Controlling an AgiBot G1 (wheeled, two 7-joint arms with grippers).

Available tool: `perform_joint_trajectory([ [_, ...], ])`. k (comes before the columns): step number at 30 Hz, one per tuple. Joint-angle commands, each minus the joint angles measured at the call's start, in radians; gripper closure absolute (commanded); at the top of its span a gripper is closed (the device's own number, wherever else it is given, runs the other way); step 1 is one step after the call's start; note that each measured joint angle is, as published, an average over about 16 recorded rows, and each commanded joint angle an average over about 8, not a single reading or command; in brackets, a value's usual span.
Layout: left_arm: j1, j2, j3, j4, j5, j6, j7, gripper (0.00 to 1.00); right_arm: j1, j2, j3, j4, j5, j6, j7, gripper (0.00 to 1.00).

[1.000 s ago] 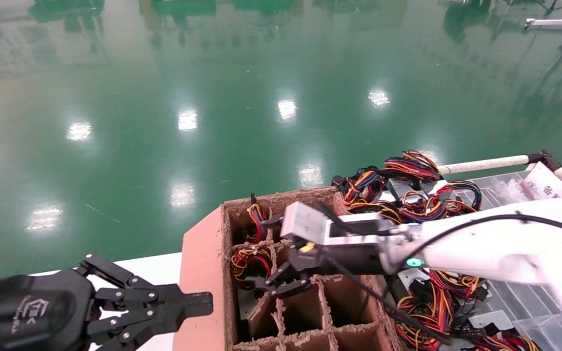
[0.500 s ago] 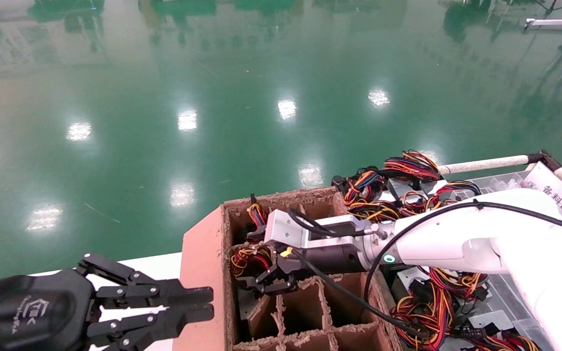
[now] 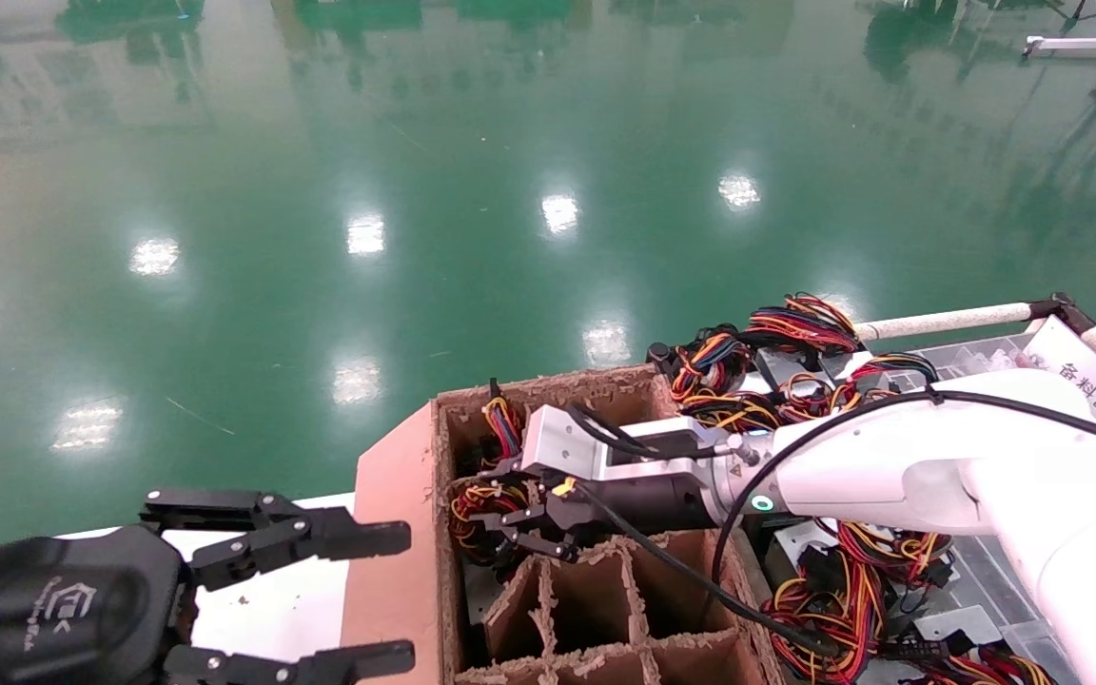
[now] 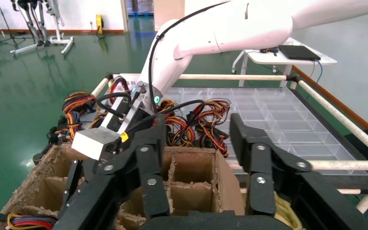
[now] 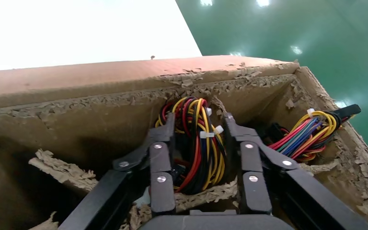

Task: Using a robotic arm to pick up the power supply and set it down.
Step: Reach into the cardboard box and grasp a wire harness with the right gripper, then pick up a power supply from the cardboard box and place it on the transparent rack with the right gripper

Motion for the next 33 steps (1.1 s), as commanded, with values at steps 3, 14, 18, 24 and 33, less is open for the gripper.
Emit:
perform_joint_trajectory([
  [3,0.000,0.000,0.000,0.000,0.000,0.000,0.000,0.00,0.003,-0.001,-0.002,-0.013,0.004,-0.004,-0.006,1.00],
  [14,0.000,0.000,0.001,0.000,0.000,0.000,0.000,0.00,0.019,0.010,-0.002,-0.037,0.018,-0.033,-0.014,1.00],
  [18,0.000,0.000,0.001,0.000,-0.001,0.000,0.000,0.00,0.033,0.022,0.004,-0.044,0.028,-0.054,-0.016,1.00],
  [24,0.000,0.000,0.001,0.000,-0.001,0.000,0.001,0.00,0.061,0.052,0.024,-0.043,0.058,-0.100,-0.024,1.00],
  [33,0.000,-0.001,0.001,0.000,-0.001,-0.001,0.001,0.00,0.118,0.118,0.063,-0.007,0.116,-0.203,-0.020,1.00],
])
